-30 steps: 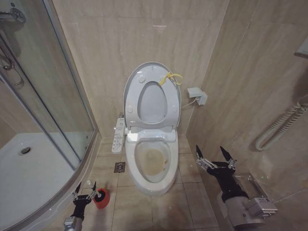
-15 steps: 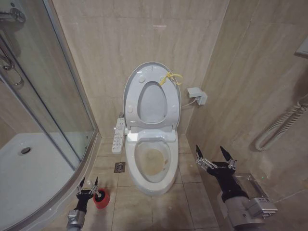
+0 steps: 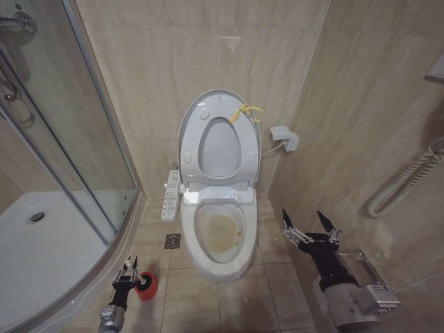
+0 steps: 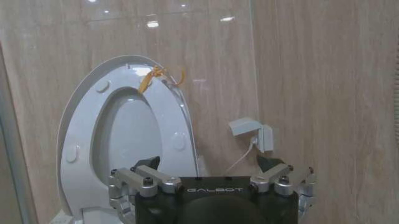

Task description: Open the toilet lid, clean the toilet bowl with a toilet brush, close the toilet lid, and flush.

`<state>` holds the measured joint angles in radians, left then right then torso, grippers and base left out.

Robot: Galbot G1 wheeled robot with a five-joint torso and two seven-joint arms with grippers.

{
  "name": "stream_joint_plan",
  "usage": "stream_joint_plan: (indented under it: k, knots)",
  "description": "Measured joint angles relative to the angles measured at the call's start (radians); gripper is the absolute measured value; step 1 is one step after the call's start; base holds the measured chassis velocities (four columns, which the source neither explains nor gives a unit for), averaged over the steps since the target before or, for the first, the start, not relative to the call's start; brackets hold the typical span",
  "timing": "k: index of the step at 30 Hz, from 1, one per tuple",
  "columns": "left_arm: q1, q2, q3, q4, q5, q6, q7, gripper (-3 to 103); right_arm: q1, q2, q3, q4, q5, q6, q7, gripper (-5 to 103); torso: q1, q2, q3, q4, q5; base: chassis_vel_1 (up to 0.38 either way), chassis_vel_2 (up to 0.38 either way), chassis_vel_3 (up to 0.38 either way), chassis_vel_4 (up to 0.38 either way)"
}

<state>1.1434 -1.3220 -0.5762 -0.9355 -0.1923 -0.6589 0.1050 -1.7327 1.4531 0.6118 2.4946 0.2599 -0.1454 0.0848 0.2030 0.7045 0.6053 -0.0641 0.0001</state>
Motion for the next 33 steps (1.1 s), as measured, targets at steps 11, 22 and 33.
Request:
stream_joint_plan:
  k: [11,22,33]
  knots:
    - [0.003,0.009,-0.007,-0.033,-0.029,0.005,-0.039,26,0.000,0.000,0.000,0.000,0.000,0.000,0.000,100,0.000,0.000,0.000,0.0001,-0.0001,0.000,0.000,0.000,0.000]
    - [0.089,0.038,-0.009,-0.258,-0.119,0.060,-0.044,26,0.000,0.000,0.000,0.000,0.000,0.000,0.000,100,0.000,0.000,0.000,0.0000,-0.0001,0.000,0.000,0.000,0.000]
    - [0.270,0.064,-0.048,-0.721,-0.205,0.174,-0.074,26,0.000,0.000,0.000,0.000,0.000,0.000,0.000,100,0.000,0.000,0.000,0.0000,0.0000,0.000,0.000,0.000,0.000]
